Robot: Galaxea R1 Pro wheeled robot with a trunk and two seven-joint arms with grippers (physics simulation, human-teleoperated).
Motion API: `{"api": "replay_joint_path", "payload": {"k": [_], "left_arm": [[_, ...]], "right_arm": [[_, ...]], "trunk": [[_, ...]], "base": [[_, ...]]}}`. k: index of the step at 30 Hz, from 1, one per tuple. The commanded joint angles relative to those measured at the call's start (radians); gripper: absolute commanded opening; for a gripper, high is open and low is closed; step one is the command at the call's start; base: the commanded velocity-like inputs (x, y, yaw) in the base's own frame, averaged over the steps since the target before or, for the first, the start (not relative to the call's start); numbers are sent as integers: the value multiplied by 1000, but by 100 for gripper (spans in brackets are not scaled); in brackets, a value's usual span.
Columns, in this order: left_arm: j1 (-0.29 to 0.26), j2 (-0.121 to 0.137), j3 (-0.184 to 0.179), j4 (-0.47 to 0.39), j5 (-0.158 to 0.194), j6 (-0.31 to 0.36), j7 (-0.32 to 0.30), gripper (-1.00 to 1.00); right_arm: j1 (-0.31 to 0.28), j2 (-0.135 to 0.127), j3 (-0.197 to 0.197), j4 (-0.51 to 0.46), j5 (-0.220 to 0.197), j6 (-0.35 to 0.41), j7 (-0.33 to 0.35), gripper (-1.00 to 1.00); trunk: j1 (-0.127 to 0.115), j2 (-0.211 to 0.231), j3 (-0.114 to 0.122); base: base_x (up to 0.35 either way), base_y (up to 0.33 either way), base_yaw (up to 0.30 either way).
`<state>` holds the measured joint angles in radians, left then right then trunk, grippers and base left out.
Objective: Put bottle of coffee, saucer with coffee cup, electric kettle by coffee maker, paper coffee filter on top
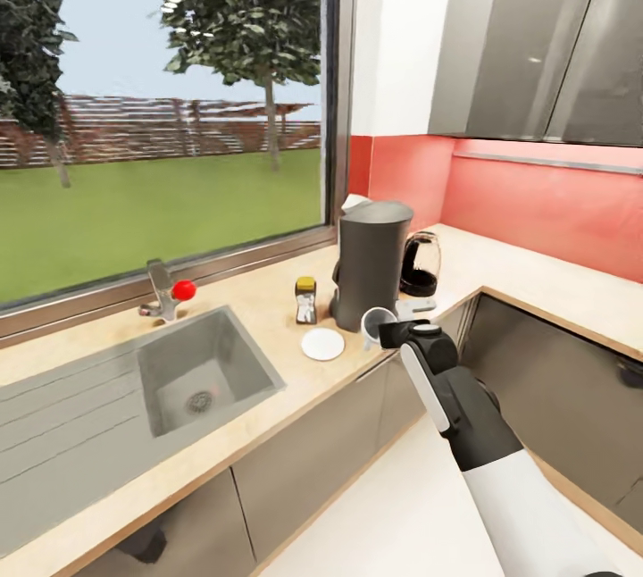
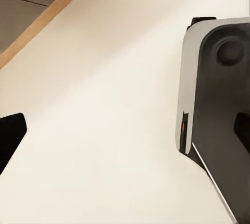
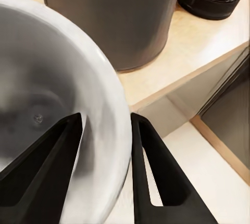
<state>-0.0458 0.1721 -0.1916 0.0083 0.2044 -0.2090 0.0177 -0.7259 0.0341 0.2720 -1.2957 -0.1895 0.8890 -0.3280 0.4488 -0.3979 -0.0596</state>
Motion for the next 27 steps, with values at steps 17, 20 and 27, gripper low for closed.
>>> {"api": "replay_joint_path", "payload": {"k": [17,20,27], "left_arm": [[111,1,-17,36,2,112,148,100],[112,-6,-18,34,0,122,151,100],[108,-14,-16,21,-2,125,144,100]], "right_arm": [[-1,86,11,149,-14,4,-5,-100],[-1,109,24,177,-13,5,-6,-100],[-1,121,50,250,-13,27,-6,-100]], "trunk": [[1,-2,-2],[1,-2,-2],[1,-2,-2]], "base": [[329,-2,-11],[148,0,0],[24,0,0]]}}
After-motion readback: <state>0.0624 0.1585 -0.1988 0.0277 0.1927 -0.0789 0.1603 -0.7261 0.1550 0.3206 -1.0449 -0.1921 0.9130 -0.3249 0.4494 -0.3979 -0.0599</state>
